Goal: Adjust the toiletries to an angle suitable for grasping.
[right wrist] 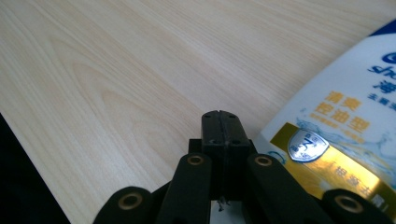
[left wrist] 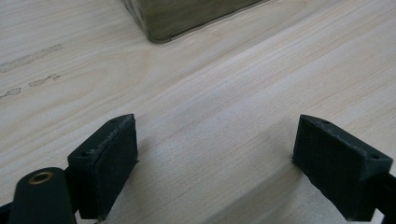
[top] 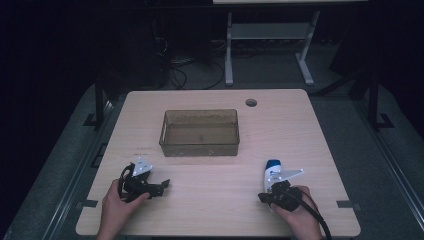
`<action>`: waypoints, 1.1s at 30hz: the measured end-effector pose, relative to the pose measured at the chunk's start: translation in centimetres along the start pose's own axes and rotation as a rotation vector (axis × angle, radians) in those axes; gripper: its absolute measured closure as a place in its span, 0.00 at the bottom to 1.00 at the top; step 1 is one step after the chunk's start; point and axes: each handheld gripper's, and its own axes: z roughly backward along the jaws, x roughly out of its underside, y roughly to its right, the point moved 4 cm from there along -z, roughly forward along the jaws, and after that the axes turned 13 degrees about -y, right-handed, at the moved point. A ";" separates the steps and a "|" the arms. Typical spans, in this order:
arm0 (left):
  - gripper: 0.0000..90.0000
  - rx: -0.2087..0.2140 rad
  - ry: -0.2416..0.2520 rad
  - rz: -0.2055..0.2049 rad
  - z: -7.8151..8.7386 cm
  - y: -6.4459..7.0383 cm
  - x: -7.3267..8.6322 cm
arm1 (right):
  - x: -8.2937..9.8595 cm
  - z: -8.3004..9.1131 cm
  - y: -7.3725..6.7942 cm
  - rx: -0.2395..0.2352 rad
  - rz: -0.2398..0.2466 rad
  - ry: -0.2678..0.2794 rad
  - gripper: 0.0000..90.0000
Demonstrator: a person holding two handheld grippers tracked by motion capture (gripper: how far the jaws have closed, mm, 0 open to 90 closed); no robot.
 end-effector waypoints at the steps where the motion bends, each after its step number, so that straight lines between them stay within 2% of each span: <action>1: 0.14 0.000 0.000 0.000 0.0 0.0 0.0 | 0.1 0.1 0.1 0.001 -0.003 0.000 1.00; 9: 0.14 0.000 0.000 0.000 0.0 0.0 0.0 | 1.2 0.7 0.9 0.026 -0.029 0.001 1.00; 13: 0.14 0.000 0.000 0.000 0.0 0.0 0.0 | 2.1 1.3 1.6 0.034 -0.064 0.010 1.00; 22: 0.14 0.000 0.000 0.000 0.0 0.0 0.0 | 3.4 2.1 2.8 0.064 -0.104 0.014 1.00; 33: 0.14 0.000 0.000 0.000 0.0 0.0 0.0 | 4.3 2.7 4.0 0.086 -0.132 0.017 1.00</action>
